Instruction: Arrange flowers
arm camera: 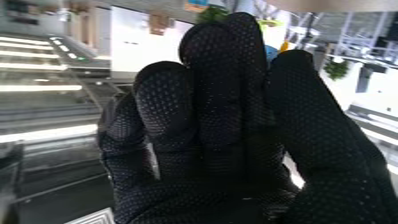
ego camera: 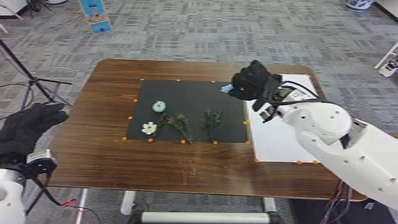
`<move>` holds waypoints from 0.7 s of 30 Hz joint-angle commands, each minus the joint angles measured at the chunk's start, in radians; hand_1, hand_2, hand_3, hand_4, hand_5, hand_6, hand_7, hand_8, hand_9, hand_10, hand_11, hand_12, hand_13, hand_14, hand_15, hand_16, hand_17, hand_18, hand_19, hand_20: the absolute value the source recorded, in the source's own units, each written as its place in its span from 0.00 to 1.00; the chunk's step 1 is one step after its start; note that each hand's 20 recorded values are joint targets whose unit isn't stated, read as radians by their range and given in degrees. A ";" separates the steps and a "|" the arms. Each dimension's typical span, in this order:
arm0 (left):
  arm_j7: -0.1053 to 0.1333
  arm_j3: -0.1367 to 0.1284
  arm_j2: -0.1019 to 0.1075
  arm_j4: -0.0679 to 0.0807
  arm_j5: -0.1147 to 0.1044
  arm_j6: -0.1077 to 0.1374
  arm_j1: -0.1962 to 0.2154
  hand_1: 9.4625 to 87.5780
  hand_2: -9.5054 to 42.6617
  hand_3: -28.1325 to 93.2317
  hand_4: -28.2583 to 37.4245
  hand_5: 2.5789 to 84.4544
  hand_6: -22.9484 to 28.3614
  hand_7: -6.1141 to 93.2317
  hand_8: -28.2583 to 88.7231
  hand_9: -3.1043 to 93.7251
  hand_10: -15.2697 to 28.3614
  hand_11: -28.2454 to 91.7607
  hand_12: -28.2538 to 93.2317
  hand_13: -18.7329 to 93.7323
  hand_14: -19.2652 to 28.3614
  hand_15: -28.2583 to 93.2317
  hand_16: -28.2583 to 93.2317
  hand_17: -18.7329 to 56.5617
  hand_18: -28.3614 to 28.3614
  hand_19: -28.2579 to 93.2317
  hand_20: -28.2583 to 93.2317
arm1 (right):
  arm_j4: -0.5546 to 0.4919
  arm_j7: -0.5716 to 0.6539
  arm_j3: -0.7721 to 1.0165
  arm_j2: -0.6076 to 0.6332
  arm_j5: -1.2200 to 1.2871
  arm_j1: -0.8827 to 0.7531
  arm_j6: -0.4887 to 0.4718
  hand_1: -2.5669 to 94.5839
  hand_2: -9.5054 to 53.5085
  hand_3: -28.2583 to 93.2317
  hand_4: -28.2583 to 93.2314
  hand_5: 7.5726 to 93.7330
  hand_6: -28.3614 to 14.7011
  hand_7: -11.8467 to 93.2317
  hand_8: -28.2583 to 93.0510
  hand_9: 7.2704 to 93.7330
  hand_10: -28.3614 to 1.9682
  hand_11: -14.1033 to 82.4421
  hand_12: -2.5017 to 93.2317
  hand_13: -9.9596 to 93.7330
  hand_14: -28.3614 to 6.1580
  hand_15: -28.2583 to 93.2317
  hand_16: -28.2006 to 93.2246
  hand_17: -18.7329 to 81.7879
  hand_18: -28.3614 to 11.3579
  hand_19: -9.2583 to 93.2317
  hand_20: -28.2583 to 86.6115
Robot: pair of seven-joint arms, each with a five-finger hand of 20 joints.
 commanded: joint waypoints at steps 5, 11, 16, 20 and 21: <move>-0.003 0.002 0.013 0.006 0.008 -0.030 -0.008 0.19 0.52 0.80 0.00 0.64 0.51 0.25 0.17 0.59 0.64 0.45 0.37 0.54 0.74 0.45 0.26 0.34 0.71 0.31 0.41 | 0.135 -0.054 -0.070 -0.270 -0.096 0.084 -0.067 0.55 0.24 0.68 0.03 0.80 0.69 0.40 0.31 0.88 0.55 0.52 0.34 0.74 0.42 0.75 0.56 0.47 0.12 0.83 0.81; -0.018 0.030 0.035 0.018 0.020 -0.027 -0.051 0.20 0.52 0.80 0.00 0.63 0.51 0.25 0.17 0.58 0.64 0.46 0.37 0.54 0.73 0.45 0.25 0.34 0.71 0.31 0.41 | 0.223 -0.113 -0.055 -0.360 -0.179 0.101 -0.090 0.55 0.24 0.68 0.03 0.80 0.69 0.40 0.31 0.88 0.56 0.52 0.34 0.74 0.42 0.75 0.56 0.47 0.12 0.83 0.81; -0.024 0.047 0.047 0.024 0.025 -0.036 -0.071 0.20 0.53 0.80 0.00 0.63 0.51 0.26 0.17 0.58 0.64 0.46 0.37 0.54 0.73 0.45 0.25 0.34 0.71 0.31 0.41 | 0.272 -0.147 -0.038 -0.422 -0.240 0.114 -0.099 0.55 0.25 0.68 0.03 0.79 0.69 0.40 0.31 0.88 0.56 0.52 0.34 0.74 0.42 0.75 0.56 0.47 0.12 0.83 0.81; -0.017 0.035 0.042 0.019 0.027 -0.048 -0.057 0.20 0.53 0.80 0.00 0.63 0.51 0.26 0.17 0.58 0.64 0.46 0.37 0.54 0.73 0.45 0.25 0.34 0.71 0.31 0.41 | 0.289 -0.167 -0.029 -0.463 -0.297 0.114 -0.108 0.55 0.24 0.68 0.03 0.79 0.70 0.40 0.31 0.88 0.56 0.52 0.34 0.74 0.42 0.75 0.56 0.47 0.12 0.83 0.81; -0.019 0.038 0.044 0.019 0.028 -0.047 -0.060 0.20 0.53 0.80 0.00 0.63 0.51 0.26 0.17 0.57 0.64 0.46 0.37 0.54 0.73 0.45 0.25 0.34 0.71 0.31 0.41 | 0.295 -0.178 -0.022 -0.473 -0.314 0.112 -0.116 0.55 0.24 0.68 0.03 0.79 0.70 0.40 0.31 0.87 0.56 0.52 0.34 0.74 0.42 0.75 0.56 0.47 0.12 0.83 0.81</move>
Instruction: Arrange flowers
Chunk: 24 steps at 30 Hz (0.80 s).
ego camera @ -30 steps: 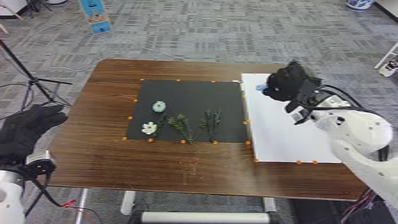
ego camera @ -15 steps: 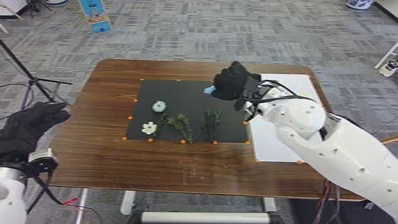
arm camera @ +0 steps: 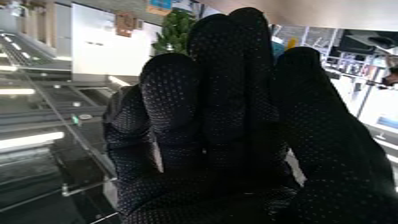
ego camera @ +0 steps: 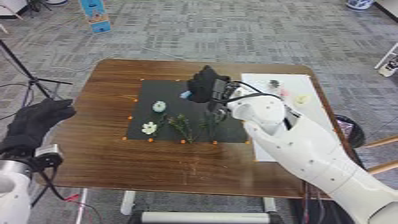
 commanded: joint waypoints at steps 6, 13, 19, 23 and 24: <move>0.003 -0.030 0.003 -0.016 0.020 -0.027 0.014 0.20 0.53 0.80 0.00 0.63 0.52 0.25 0.17 0.57 0.64 0.46 0.36 0.53 0.73 0.44 0.25 0.34 0.71 0.31 0.41 | 0.071 -0.196 0.106 -0.173 -0.248 0.020 -0.141 0.55 0.25 0.68 0.03 0.79 0.70 0.40 0.31 0.87 0.56 0.52 0.34 0.74 0.42 0.75 0.56 0.47 0.13 0.83 0.81; 0.006 -0.024 0.003 -0.020 0.024 -0.022 0.013 0.20 0.52 0.80 0.00 0.63 0.52 0.25 0.17 0.56 0.64 0.47 0.36 0.53 0.73 0.44 0.25 0.34 0.71 0.31 0.41 | 0.127 -0.242 0.170 -0.257 -0.369 0.027 -0.191 0.55 0.25 0.68 0.03 0.79 0.70 0.40 0.31 0.87 0.56 0.52 0.34 0.74 0.42 0.75 0.56 0.47 0.13 0.83 0.81; 0.008 -0.027 0.006 -0.023 0.029 -0.019 0.009 0.20 0.52 0.80 0.00 0.63 0.52 0.25 0.17 0.56 0.65 0.47 0.36 0.53 0.73 0.44 0.25 0.34 0.71 0.31 0.41 | 0.147 -0.313 0.202 -0.295 -0.466 0.025 -0.259 0.55 0.25 0.68 0.03 0.79 0.70 0.40 0.31 0.87 0.56 0.52 0.34 0.74 0.42 0.76 0.56 0.47 0.13 0.83 0.81; 0.015 -0.032 0.003 -0.027 0.027 -0.016 0.016 0.20 0.51 0.81 0.00 0.64 0.52 0.25 0.18 0.58 0.65 0.46 0.36 0.53 0.74 0.45 0.26 0.34 0.71 0.31 0.41 | 0.156 -0.337 0.209 -0.307 -0.524 0.023 -0.300 0.55 0.25 0.68 0.03 0.79 0.70 0.41 0.31 0.87 0.56 0.52 0.34 0.73 0.42 0.76 0.56 0.47 0.13 0.82 0.81; 0.017 -0.034 0.001 -0.027 0.026 -0.016 0.018 0.20 0.51 0.81 0.00 0.64 0.52 0.25 0.18 0.58 0.65 0.46 0.36 0.53 0.74 0.45 0.26 0.34 0.71 0.31 0.41 | 0.159 -0.340 0.210 -0.310 -0.533 0.024 -0.310 0.55 0.25 0.68 0.03 0.79 0.70 0.41 0.31 0.87 0.56 0.52 0.34 0.73 0.42 0.76 0.56 0.47 0.13 0.82 0.81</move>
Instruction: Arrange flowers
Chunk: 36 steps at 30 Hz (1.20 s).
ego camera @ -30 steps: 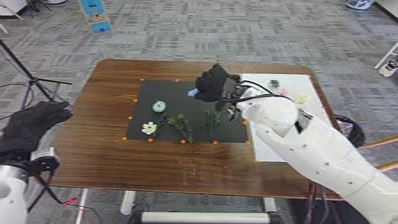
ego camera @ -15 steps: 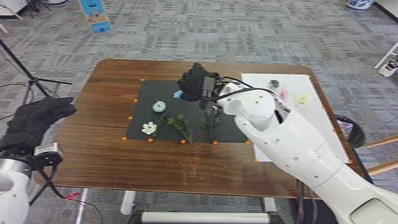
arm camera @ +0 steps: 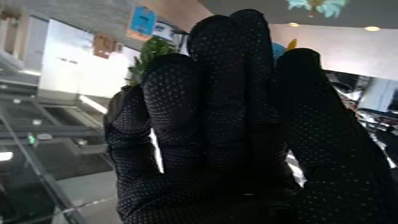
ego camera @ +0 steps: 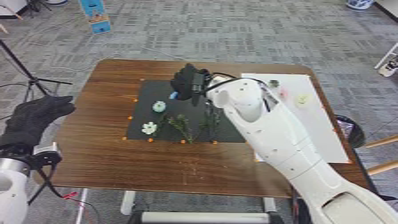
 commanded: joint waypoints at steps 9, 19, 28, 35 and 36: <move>0.019 -0.024 -0.015 -0.020 0.002 -0.007 0.028 0.19 0.51 0.81 0.00 0.65 0.51 0.25 0.18 0.59 0.65 0.46 0.37 0.54 0.74 0.45 0.26 0.34 0.71 0.31 0.41 | 0.026 -0.093 0.026 -0.046 -0.247 0.003 -0.104 0.55 0.25 0.68 0.03 0.79 0.70 0.41 0.30 0.87 0.56 0.52 0.34 0.73 0.42 0.76 0.57 0.47 0.13 0.82 0.81; 0.029 -0.036 -0.030 -0.020 0.004 -0.030 0.044 0.19 0.42 0.81 0.00 0.65 0.51 0.25 0.18 0.59 0.65 0.45 0.38 0.54 0.74 0.45 0.26 0.34 0.71 0.31 0.41 | 0.072 -0.099 0.076 -0.062 -0.330 -0.009 -0.118 0.52 0.24 0.71 0.04 0.79 0.71 0.41 0.29 0.88 0.55 0.51 0.33 0.72 0.41 0.76 0.56 0.46 0.12 0.82 0.81; 0.030 -0.038 -0.035 -0.024 0.004 -0.034 0.047 0.20 0.37 0.82 0.00 0.64 0.51 0.26 0.18 0.59 0.64 0.45 0.38 0.54 0.74 0.45 0.26 0.34 0.71 0.31 0.41 | 0.079 -0.083 0.087 -0.059 -0.339 -0.020 -0.163 0.49 0.19 0.71 0.07 0.74 0.70 0.41 0.29 0.84 0.51 0.50 0.34 0.70 0.38 0.76 0.56 0.45 0.11 0.82 0.81; 0.022 -0.021 -0.029 -0.021 0.007 -0.033 0.029 0.19 0.35 0.82 0.00 0.64 0.50 0.26 0.18 0.59 0.64 0.45 0.39 0.54 0.74 0.45 0.27 0.34 0.71 0.31 0.40 | 0.105 -0.066 0.115 -0.072 -0.356 -0.019 -0.143 0.47 0.18 0.72 0.07 0.74 0.70 0.41 0.29 0.83 0.51 0.50 0.33 0.70 0.38 0.77 0.56 0.44 0.11 0.82 0.81; 0.021 -0.019 -0.029 -0.022 0.008 -0.031 0.029 0.19 0.35 0.82 0.00 0.64 0.50 0.26 0.18 0.59 0.64 0.45 0.39 0.54 0.74 0.45 0.27 0.34 0.71 0.31 0.40 | 0.108 -0.067 0.119 -0.075 -0.364 -0.019 -0.144 0.47 0.18 0.72 0.07 0.74 0.70 0.41 0.29 0.83 0.51 0.50 0.33 0.70 0.38 0.77 0.56 0.44 0.11 0.82 0.81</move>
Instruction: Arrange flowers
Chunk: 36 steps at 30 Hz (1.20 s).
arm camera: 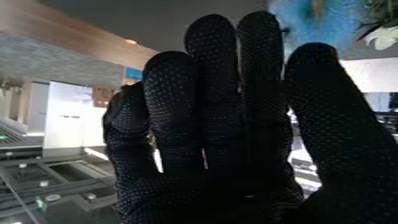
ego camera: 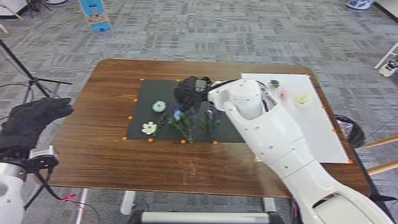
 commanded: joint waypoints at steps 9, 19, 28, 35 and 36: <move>-0.010 0.014 -0.003 -0.007 0.006 -0.003 -0.005 0.19 0.35 0.82 0.00 0.64 0.49 0.27 0.18 0.61 0.63 0.44 0.39 0.55 0.74 0.44 0.27 0.34 0.71 0.31 0.41 | -0.031 0.076 -0.042 0.088 -0.236 0.056 -0.001 0.47 0.18 0.73 0.07 0.74 0.69 0.41 0.29 0.83 0.51 0.50 0.33 0.69 0.38 0.77 0.56 0.44 0.11 0.82 0.81; -0.036 0.049 0.005 0.003 0.010 -0.007 -0.033 0.19 0.34 0.82 0.00 0.65 0.49 0.26 0.18 0.61 0.64 0.44 0.40 0.55 0.74 0.44 0.27 0.34 0.72 0.31 0.40 | -0.273 0.232 -0.121 0.357 0.105 0.074 0.047 0.40 0.20 0.74 0.08 0.70 0.69 0.39 0.22 0.80 0.48 0.49 0.33 0.67 0.35 0.74 0.55 0.43 0.11 0.80 0.80; -0.045 0.036 -0.010 -0.005 0.013 0.002 -0.013 0.19 0.34 0.83 0.00 0.66 0.51 0.25 0.18 0.60 0.65 0.44 0.40 0.54 0.75 0.44 0.27 0.34 0.72 0.31 0.40 | -0.438 0.319 0.020 0.611 0.306 -0.144 0.292 0.23 0.03 0.78 0.09 0.55 0.61 0.31 0.16 0.64 0.41 0.36 0.29 0.61 0.32 0.52 0.50 0.37 0.11 0.62 0.69; -0.030 0.042 -0.022 -0.009 0.013 -0.001 0.002 0.19 0.34 0.82 0.00 0.66 0.51 0.24 0.19 0.60 0.65 0.44 0.40 0.54 0.75 0.44 0.27 0.34 0.72 0.31 0.40 | -0.414 0.316 0.086 0.701 0.287 -0.240 0.401 0.15 0.00 0.76 0.05 0.53 0.57 0.27 0.18 0.63 0.37 0.34 0.29 0.61 0.28 0.54 0.51 0.35 0.08 0.62 0.70; -0.028 0.040 -0.025 -0.011 0.015 -0.003 0.006 0.19 0.34 0.82 0.00 0.65 0.51 0.24 0.19 0.60 0.65 0.44 0.40 0.54 0.75 0.44 0.27 0.34 0.72 0.31 0.40 | -0.402 0.330 0.081 0.706 0.280 -0.242 0.413 0.15 0.00 0.76 0.05 0.55 0.57 0.27 0.17 0.65 0.39 0.36 0.29 0.63 0.28 0.57 0.51 0.36 0.07 0.64 0.72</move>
